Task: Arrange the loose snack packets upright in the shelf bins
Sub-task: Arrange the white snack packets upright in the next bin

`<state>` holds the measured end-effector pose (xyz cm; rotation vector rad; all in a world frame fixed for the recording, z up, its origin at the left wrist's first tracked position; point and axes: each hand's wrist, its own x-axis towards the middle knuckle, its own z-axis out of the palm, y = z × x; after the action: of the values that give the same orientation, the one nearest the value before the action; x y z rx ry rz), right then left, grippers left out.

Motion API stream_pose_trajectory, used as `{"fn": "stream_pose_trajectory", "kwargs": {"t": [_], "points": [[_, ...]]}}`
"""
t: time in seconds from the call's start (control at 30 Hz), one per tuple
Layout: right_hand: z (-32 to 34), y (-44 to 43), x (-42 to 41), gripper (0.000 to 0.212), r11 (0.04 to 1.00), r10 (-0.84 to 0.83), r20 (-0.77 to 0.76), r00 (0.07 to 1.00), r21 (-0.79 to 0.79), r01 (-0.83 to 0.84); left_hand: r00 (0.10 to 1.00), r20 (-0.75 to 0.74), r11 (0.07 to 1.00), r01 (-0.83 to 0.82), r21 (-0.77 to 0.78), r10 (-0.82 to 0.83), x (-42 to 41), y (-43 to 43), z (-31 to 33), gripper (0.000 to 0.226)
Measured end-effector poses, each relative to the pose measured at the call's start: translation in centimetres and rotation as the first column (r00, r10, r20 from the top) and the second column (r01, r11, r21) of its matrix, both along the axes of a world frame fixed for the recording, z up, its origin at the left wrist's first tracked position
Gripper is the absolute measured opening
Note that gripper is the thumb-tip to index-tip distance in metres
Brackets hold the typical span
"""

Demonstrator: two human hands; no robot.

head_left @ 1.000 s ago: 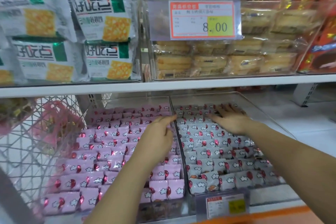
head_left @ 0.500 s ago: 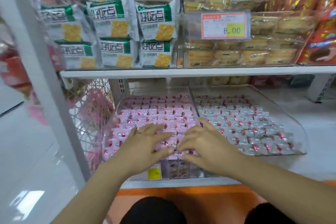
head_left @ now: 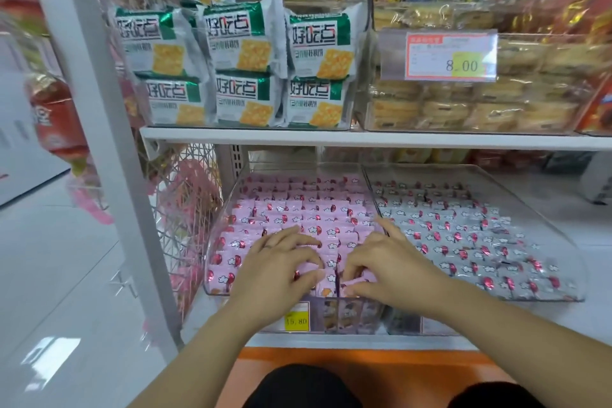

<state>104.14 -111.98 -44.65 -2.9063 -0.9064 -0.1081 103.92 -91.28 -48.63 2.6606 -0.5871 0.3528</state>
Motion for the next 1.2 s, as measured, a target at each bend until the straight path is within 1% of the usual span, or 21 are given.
{"fn": "stream_pose_trajectory", "kwargs": {"t": [0.13,0.2,0.23,0.27,0.3,0.33,0.37,0.4,0.43,0.47,0.5,0.57,0.63,0.67,0.77,0.9,0.93,1.0,1.07,1.13,1.2], "points": [[0.9,0.2,0.3,0.018,1.000,-0.012,-0.096,0.995,0.000,0.012,0.999,-0.039,1.000,-0.024,-0.020,0.023,-0.2,-0.7,0.4,0.021],[1.6,0.5,0.3,0.020,0.993,-0.028,-0.089,0.996,0.113,0.038,0.998,-0.067,0.997,0.002,-0.072,-0.007,-0.5,-0.5,0.8,0.021],[1.8,0.7,0.2,0.023,0.983,-0.050,-0.049,0.998,0.176,0.058,0.999,-0.051,0.996,0.002,-0.087,-0.007,-0.6,-0.1,1.0,0.029],[1.8,0.9,0.0,0.031,0.977,-0.077,-0.013,0.997,0.199,0.078,1.000,-0.003,0.998,-0.019,-0.065,0.019,-0.4,0.3,1.2,0.043],[1.7,1.3,-0.3,0.044,0.980,-0.102,-0.004,0.995,0.173,0.101,0.996,0.059,0.998,-0.069,-0.008,0.069,-0.3,0.8,1.4,0.057],[1.3,1.8,-0.4,0.056,0.986,-0.121,-0.013,0.993,0.113,0.121,0.988,0.090,0.989,-0.131,0.070,0.125,-0.1,1.3,1.5,0.071],[0.7,2.5,-0.5,0.065,0.990,-0.134,-0.030,0.990,0.037,0.135,0.982,0.073,0.972,-0.185,0.143,0.176,0.2,1.6,1.5,0.085],[0.0,3.1,-0.6,0.068,0.989,-0.146,-0.051,0.988,-0.035,0.144,0.975,0.022,0.956,-0.219,0.194,0.219,0.3,1.8,1.3,0.098],[-0.6,3.8,-0.5,0.071,0.984,-0.162,-0.079,0.984,-0.087,0.155,0.967,-0.036,0.945,-0.236,0.228,0.251,0.5,1.8,1.1,0.106],[-1.1,4.3,-0.3,0.074,0.978,-0.182,-0.102,0.978,-0.117,0.170,0.958,-0.077,0.936,-0.248,0.251,0.275,0.6,1.7,0.9,0.107],[-1.5,4.7,-0.1,0.080,0.974,-0.200,-0.113,0.973,-0.129,0.185,0.951,-0.102,0.930,-0.259,0.259,0.293,0.9,1.5,0.8,0.102],[-2.0,4.9,0.6,0.091,0.968,-0.227,-0.110,0.968,-0.134,0.211,0.940,-0.137,0.927,-0.270,0.261,0.313,1.6,1.4,1.0,0.084],[-2.2,5.0,1.5,0.079,0.961,-0.253,-0.129,0.959,-0.153,0.232,0.929,-0.178,0.921,-0.269,0.283,0.326,2.2,1.4,1.5,0.063],[-2.1,5.1,1.7,0.073,0.958,-0.263,-0.152,0.953,-0.158,0.239,0.924,-0.195,0.920,-0.264,0.291,0.328,2.3,1.4,1.6,0.059],[-1.5,5.3,1.7,0.070,0.958,-0.264,-0.207,0.942,-0.167,0.231,0.923,-0.228,0.921,-0.233,0.311,0.310,2.0,1.5,1.6,0.059],[0.3,4.7,1.2,0.070,0.951,-0.232,-0.270,0.934,-0.264,0.160,0.929,-0.225,0.921,-0.212,0.326,0.293,0.6,1.6,1.6,0.058],[0.9,4.6,1.2,0.071,0.952,-0.234,-0.288,0.929,-0.262,0.158,0.932,-0.218,0.925,-0.213,0.316,0.289,0.5,1.6,1.7,0.058],[1.9,4.7,1.9,0.071,0.964,-0.241,-0.289,0.926,-0.182,0.194,0.942,-0.171,0.937,-0.240,0.256,0.288,0.9,1.6,2.0,0.059],[1.9,5.2,3.2,0.069,0.968,-0.249,-0.228,0.941,-0.103,0.230,0.945,-0.130,0.941,-0.273,0.200,0.301,1.9,1.6,2.2,0.058],[1.3,5.8,4.6,0.068,0.962,-0.269,-0.200,0.942,-0.099,0.253,0.940,-0.149,0.941,-0.274,0.199,0.305,3.3,1.5,2.4,0.058],[0.3,6.3,5.8,0.068,0.952,-0.301,-0.223,0.927,-0.132,0.277,0.929,-0.205,0.935,-0.255,0.245,0.307,4.8,1.2,2.4,0.059]]}}
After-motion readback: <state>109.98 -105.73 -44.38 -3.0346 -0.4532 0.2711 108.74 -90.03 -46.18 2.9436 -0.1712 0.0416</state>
